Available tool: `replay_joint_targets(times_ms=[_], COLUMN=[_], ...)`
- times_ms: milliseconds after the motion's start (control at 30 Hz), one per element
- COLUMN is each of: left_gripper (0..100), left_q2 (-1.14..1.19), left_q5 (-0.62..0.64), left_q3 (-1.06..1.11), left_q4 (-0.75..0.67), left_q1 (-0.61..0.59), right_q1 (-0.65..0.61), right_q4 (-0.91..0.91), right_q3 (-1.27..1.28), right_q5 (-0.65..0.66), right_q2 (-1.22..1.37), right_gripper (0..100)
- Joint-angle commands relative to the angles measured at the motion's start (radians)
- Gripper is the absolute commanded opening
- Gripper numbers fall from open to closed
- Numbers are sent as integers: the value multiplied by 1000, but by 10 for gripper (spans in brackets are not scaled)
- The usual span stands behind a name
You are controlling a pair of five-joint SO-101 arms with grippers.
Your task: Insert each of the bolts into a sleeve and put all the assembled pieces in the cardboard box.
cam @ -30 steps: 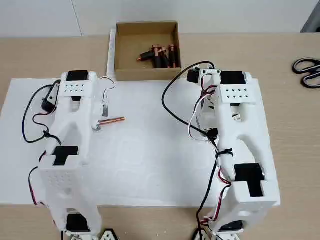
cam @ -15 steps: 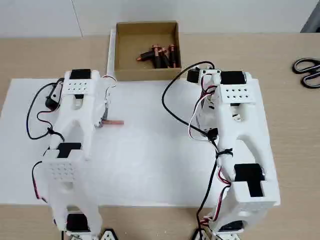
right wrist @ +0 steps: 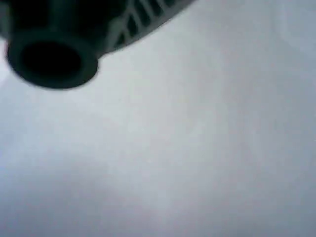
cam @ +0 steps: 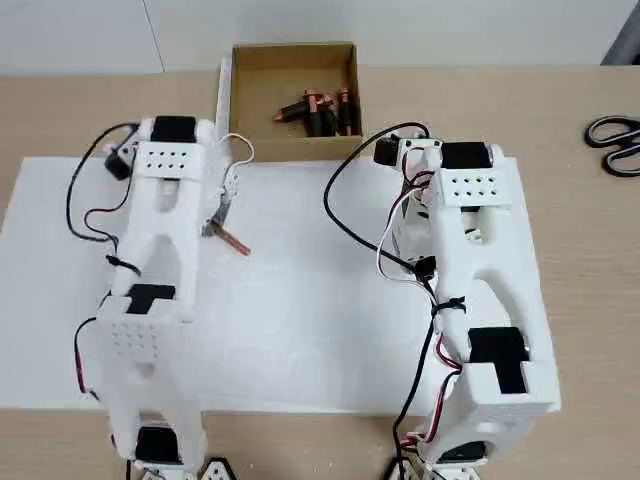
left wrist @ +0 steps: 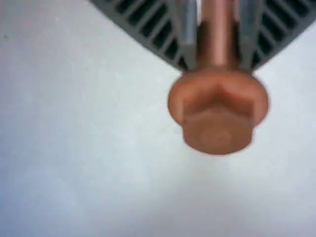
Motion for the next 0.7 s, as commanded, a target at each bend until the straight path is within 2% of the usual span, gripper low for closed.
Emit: replay_joint_targets(times_ms=[0,100,200,400,467,667], left_gripper=[6,6,6,6,6,6], left_q2=[-74,-104,-143,-236,-276,-440], left_q5=[-74,-163,-367,-703,-753,-755], left_q3=[-50,-45,-35,-45,-50,-44], left_q4=[25,25,25,23,23,23], left_q1=[-25,-77,-121,-117,-110,-71], right_q1=[8,8,8,1,1,-1], right_q4=[5,5,5,7,7,5], right_q3=[-6,-6,-8,-35,-52,-64], right_q5=[-2,-2,-2,3,5,6], right_q2=[-67,-67,-67,-101,-159,-430], right_gripper=[4,4,4,4,4,4])
